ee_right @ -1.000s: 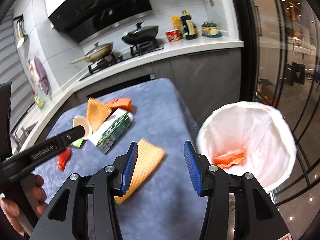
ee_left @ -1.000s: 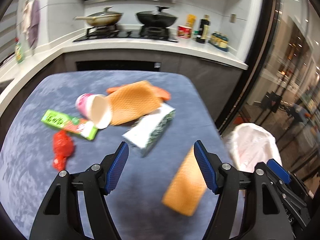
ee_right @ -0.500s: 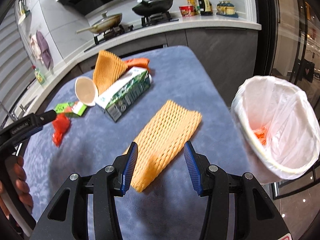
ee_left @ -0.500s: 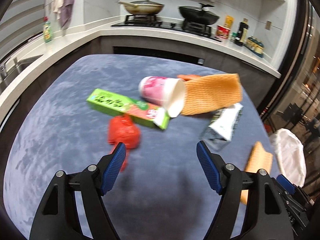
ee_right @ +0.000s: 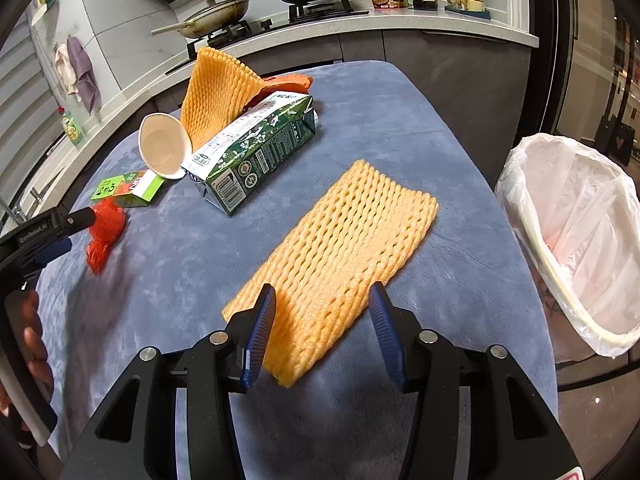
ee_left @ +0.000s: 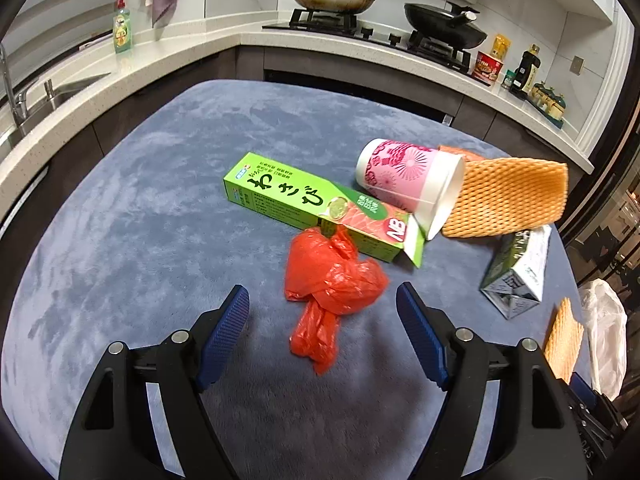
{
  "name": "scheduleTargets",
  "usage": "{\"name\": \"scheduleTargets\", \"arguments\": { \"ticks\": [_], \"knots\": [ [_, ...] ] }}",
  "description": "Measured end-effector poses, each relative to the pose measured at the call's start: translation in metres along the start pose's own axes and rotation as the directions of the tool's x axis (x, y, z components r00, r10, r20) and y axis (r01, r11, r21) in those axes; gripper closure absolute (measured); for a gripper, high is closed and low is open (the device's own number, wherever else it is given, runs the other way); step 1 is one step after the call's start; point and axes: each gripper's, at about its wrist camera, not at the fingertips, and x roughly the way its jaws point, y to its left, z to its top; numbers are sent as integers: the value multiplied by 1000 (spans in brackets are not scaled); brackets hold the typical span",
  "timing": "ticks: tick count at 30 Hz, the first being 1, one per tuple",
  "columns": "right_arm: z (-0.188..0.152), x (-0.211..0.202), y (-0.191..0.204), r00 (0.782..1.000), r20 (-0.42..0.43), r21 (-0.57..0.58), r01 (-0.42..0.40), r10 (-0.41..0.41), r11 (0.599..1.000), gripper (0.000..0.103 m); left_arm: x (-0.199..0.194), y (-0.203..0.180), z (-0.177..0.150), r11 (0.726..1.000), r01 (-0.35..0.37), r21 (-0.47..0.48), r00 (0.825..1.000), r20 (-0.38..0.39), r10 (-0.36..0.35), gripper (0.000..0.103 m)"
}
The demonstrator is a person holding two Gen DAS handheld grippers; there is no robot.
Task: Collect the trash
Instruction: 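Move both grippers back toward the orange foam net and red bag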
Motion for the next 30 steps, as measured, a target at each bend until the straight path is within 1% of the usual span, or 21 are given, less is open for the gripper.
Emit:
{"name": "scheduleTargets", "arguments": {
  "ticks": [4, 5, 6, 8, 10, 11, 12, 13, 15, 16, 18, 23, 30],
  "knots": [
    [4, 4, 3, 1000, -1, -11, 8, -8, 1000, 55, 12, 3, 3, 1000, 5, -13, 1000, -15, -5, 31],
    [6, 5, 4, 1000, -2, -13, 11, -11, 1000, 56, 13, 4, 3, 1000, 6, -15, 1000, -17, -7, 31],
    [7, 6, 5, 1000, -2, -15, 12, -12, 1000, 57, 15, 4, 4, 1000, 8, -16, 1000, -17, -9, 33],
    [9, 7, 7, 1000, 0, -14, 12, -12, 1000, 61, 18, 4, 4, 1000, 16, -13, 1000, -21, -17, 40],
    [12, 8, 9, 1000, 1, -14, 9, -9, 1000, 69, 20, 5, 4, 1000, 29, -11, 999, -32, -29, 52],
    [14, 9, 10, 1000, -1, -15, 3, -3, 1000, 76, 21, 5, 4, 999, 35, -10, 999, -36, -36, 56],
    [16, 11, 12, 1000, -5, -17, -4, 4, 1000, 78, 22, 5, 3, 999, 40, -8, 998, -40, -41, 62],
    [17, 11, 12, 1000, -4, -19, -5, 5, 1000, 79, 22, 5, 2, 999, 39, -5, 998, -41, -40, 66],
    [19, 12, 14, 1000, -2, -22, -16, 16, 1000, 84, 20, 4, 1, 999, 43, 1, 998, -38, -42, 73],
    [19, 12, 15, 1000, -1, -24, -22, 22, 999, 85, 19, 3, 0, 999, 44, 4, 998, -37, -44, 74],
    [20, 11, 19, 999, 3, -31, -32, 32, 999, 91, 14, 1, -2, 999, 48, 13, 998, -31, -47, 77],
    [23, 2, 21, 998, 26, -31, -59, 59, 998, 92, -2, -11, -7, 998, 58, 39, 998, -17, -57, 78],
    [30, -30, 16, 990, 101, -18, -92, 94, 996, 93, -36, -38, -14, 991, 97, 89, 995, 13, -99, 79]
  ]
}}
